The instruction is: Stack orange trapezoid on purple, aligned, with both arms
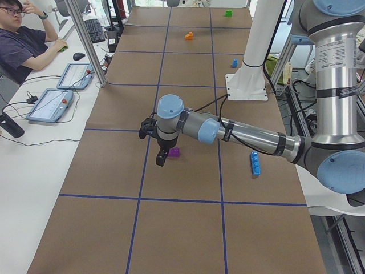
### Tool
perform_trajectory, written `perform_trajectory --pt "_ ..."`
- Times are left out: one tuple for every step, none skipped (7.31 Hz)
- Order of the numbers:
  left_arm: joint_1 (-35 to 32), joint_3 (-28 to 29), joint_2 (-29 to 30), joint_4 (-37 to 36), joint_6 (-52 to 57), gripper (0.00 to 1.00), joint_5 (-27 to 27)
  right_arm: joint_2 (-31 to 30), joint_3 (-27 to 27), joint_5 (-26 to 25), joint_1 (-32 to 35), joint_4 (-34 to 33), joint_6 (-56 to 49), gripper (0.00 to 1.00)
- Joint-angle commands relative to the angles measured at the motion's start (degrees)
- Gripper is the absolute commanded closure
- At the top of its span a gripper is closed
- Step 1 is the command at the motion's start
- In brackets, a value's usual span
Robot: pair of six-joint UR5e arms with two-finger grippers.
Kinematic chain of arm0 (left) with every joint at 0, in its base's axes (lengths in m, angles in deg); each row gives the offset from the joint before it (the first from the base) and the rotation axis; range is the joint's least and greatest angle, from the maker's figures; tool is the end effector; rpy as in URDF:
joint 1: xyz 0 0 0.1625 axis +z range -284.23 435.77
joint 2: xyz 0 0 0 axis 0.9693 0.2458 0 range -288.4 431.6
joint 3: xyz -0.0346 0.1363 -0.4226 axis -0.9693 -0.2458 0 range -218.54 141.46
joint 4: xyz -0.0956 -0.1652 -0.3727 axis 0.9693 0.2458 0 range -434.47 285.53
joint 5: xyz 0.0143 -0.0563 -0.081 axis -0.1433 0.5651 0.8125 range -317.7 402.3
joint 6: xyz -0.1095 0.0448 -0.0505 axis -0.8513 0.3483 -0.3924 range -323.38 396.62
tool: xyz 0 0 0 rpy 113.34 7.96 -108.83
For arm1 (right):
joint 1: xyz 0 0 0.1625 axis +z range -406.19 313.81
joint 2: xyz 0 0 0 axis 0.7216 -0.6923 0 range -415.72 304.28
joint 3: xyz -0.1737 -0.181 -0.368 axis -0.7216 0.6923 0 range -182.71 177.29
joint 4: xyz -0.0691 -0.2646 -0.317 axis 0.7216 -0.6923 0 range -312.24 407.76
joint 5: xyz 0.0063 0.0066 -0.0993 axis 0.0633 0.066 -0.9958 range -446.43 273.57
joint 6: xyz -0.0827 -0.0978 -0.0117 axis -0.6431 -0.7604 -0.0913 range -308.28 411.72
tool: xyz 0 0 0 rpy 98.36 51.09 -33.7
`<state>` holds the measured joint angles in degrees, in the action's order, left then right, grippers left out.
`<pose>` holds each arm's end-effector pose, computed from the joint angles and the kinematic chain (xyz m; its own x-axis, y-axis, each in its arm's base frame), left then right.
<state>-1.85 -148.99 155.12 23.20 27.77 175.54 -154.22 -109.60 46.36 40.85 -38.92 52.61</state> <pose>0.0550 -0.4612 0.5595 0.6802 0.2587 -0.6858 -0.0958 0.9590 0.2667 0.0229 -0.4453 0.6173 0.7265 -0.1603 0.6682 0.0393 0.9805 0.1925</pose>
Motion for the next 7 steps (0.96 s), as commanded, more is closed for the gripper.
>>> perform_trajectory --pt "7.4 1.0 2.5 1.8 -15.6 0.0 -3.2 0.0 0.1 -0.2 -1.4 4.3 5.2 0.0" --pt "11.8 2.5 2.9 5.8 -23.7 0.0 -8.4 0.0 0.2 -0.2 -1.4 4.3 5.3 0.0" --pt "16.5 5.8 4.4 11.0 -30.9 0.0 -11.5 -0.1 0.3 -0.2 -1.5 4.3 5.3 0.0" --pt "19.8 9.3 6.3 13.5 -33.5 0.0 -11.7 -0.1 0.3 -0.2 -1.5 4.4 5.3 0.0" --pt "20.8 11.6 6.9 15.1 -33.5 0.0 -11.7 -0.1 0.3 -0.2 -1.5 4.4 5.3 0.0" --pt "21.7 12.1 6.9 15.4 -33.5 0.0 -11.7 -0.2 0.3 -0.2 -1.5 4.4 5.2 0.0" --pt "22.9 12.3 6.9 15.4 -33.3 0.0 -11.7 -0.2 0.4 -0.2 -1.5 4.4 5.2 0.0"
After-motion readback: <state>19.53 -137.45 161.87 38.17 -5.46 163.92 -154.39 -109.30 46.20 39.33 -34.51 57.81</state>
